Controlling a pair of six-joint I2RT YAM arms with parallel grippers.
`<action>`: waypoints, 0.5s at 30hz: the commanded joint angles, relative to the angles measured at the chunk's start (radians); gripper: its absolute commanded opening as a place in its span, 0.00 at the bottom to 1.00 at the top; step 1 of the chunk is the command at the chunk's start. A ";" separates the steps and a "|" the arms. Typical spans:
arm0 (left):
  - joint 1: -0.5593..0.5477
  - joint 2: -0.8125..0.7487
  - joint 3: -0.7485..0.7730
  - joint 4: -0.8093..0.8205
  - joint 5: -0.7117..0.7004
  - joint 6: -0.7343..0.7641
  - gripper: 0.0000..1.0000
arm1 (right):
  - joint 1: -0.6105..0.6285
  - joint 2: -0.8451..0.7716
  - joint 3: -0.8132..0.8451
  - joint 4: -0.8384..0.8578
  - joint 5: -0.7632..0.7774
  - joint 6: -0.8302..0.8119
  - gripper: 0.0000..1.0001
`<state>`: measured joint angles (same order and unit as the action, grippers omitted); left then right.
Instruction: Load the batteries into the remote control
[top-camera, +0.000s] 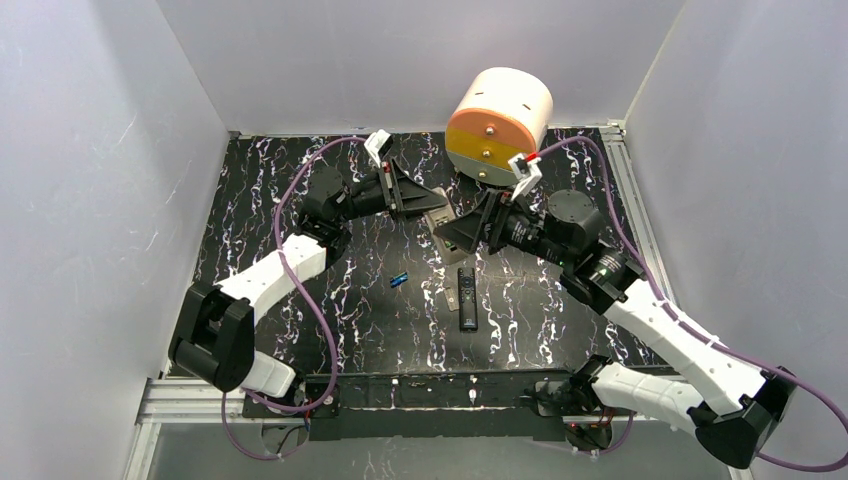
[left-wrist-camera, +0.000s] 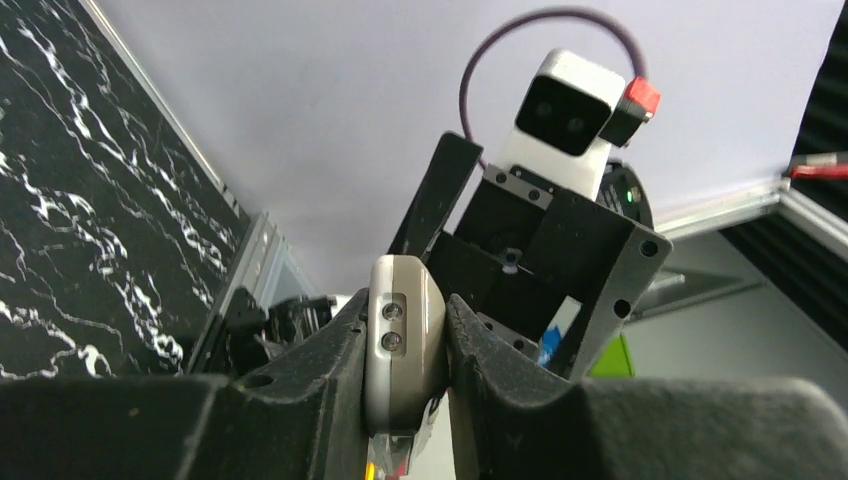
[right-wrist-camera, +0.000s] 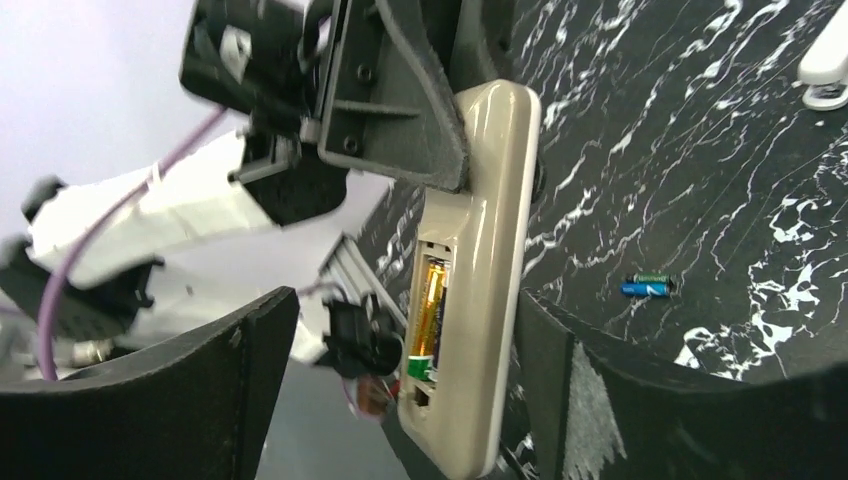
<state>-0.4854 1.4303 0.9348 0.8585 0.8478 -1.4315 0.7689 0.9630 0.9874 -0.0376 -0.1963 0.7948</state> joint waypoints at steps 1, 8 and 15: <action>0.009 -0.017 0.053 -0.007 0.157 0.047 0.00 | -0.002 0.023 0.065 -0.044 -0.250 -0.180 0.81; 0.016 -0.016 0.070 -0.007 0.191 0.044 0.00 | -0.008 0.045 0.053 -0.015 -0.323 -0.178 0.54; 0.016 -0.016 0.080 -0.007 0.210 0.049 0.00 | -0.022 0.060 0.018 0.030 -0.346 -0.138 0.39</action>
<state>-0.4713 1.4303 0.9783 0.8444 1.0599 -1.3972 0.7441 1.0210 1.0023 -0.1013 -0.4576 0.6556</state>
